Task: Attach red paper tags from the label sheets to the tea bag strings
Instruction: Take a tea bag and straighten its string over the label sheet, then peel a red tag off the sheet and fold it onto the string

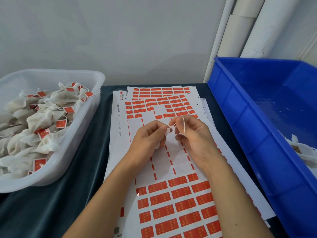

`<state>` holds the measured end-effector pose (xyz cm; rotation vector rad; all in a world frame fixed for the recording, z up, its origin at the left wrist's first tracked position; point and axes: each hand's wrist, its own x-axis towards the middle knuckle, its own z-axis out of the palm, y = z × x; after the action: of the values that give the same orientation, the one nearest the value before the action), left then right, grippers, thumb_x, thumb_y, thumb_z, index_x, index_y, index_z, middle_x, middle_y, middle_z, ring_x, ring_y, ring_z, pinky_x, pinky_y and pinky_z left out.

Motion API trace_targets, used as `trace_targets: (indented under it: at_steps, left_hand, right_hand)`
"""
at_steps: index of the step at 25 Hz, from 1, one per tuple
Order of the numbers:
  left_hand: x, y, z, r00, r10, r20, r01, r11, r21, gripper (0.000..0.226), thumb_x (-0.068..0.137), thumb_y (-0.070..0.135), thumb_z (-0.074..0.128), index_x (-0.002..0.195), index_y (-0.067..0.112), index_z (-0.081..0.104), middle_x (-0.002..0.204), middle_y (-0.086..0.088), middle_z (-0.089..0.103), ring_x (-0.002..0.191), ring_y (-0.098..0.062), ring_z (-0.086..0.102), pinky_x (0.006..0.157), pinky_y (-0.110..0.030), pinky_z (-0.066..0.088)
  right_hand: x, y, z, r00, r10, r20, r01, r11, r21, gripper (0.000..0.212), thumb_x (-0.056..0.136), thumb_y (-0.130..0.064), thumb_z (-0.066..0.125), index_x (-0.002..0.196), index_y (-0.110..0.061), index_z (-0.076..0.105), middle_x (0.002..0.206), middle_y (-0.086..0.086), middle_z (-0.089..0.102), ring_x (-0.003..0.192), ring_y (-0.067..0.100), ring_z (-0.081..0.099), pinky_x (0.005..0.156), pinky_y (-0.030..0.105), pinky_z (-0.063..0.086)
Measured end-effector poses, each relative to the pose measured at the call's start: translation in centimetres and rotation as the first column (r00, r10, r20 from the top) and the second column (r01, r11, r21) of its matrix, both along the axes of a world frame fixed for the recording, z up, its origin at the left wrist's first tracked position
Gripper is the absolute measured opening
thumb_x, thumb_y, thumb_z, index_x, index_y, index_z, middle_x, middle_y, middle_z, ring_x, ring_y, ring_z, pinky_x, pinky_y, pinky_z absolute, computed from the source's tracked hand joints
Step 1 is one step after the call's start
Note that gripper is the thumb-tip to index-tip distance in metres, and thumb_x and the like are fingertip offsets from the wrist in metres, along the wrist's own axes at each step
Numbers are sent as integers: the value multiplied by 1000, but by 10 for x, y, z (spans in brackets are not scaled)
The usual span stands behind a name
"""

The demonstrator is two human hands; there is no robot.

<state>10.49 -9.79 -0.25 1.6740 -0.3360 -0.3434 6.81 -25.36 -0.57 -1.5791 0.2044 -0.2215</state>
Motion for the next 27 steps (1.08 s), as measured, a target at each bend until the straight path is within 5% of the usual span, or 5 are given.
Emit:
trace_targets:
  at_steps: [7, 16, 21, 24, 27]
  left_hand:
    - [0, -3, -3, 997, -28, 65, 26, 999, 26, 22, 106, 38, 55, 102, 32, 76, 67, 7, 60, 60, -8, 53, 60, -17, 46]
    - [-1, -2, -3, 993, -58, 101, 53, 997, 49, 23, 104, 38, 58, 95, 34, 79, 67, 8, 62, 57, -9, 52, 56, -17, 45]
    - [0, -1, -3, 995, 34, 99, -35, 999, 11, 19, 103, 35, 62, 89, 32, 74, 83, 7, 75, 79, -12, 70, 65, -11, 54]
    - [0, -1, -3, 996, 47, 71, -46, 999, -13, 15, 103, 34, 62, 94, 27, 73, 90, 10, 77, 89, -6, 71, 73, -11, 51]
    - [1, -2, -4, 994, 63, 86, -61, 998, -32, 15, 102, 32, 63, 93, 26, 74, 95, 12, 77, 94, -5, 71, 78, -14, 50]
  right_hand:
    - [0, 6, 0, 992, -113, -48, 115, 992, 56, 20, 102, -38, 60, 90, -29, 74, 101, -4, 75, 110, 41, 62, 97, 50, 57]
    - [-5, 7, 7, 987, -152, -48, 153, 988, 23, 18, 102, -31, 62, 91, -22, 72, 103, -15, 76, 108, 15, 68, 104, 46, 53]
    - [-4, -8, 9, 967, -252, 43, 254, 966, -44, 12, 99, -45, 65, 102, -34, 70, 102, -22, 75, 88, -7, 69, 81, 28, 57]
    - [0, -20, 2, 902, -432, -1, 423, 884, -198, 6, 101, -42, 60, 105, -38, 61, 111, -17, 71, 98, 10, 71, 86, 39, 62]
    - [2, -21, -14, 862, -506, 18, 410, 676, -613, 20, 99, -42, 62, 117, -33, 57, 124, -9, 63, 111, 12, 58, 93, 33, 54]
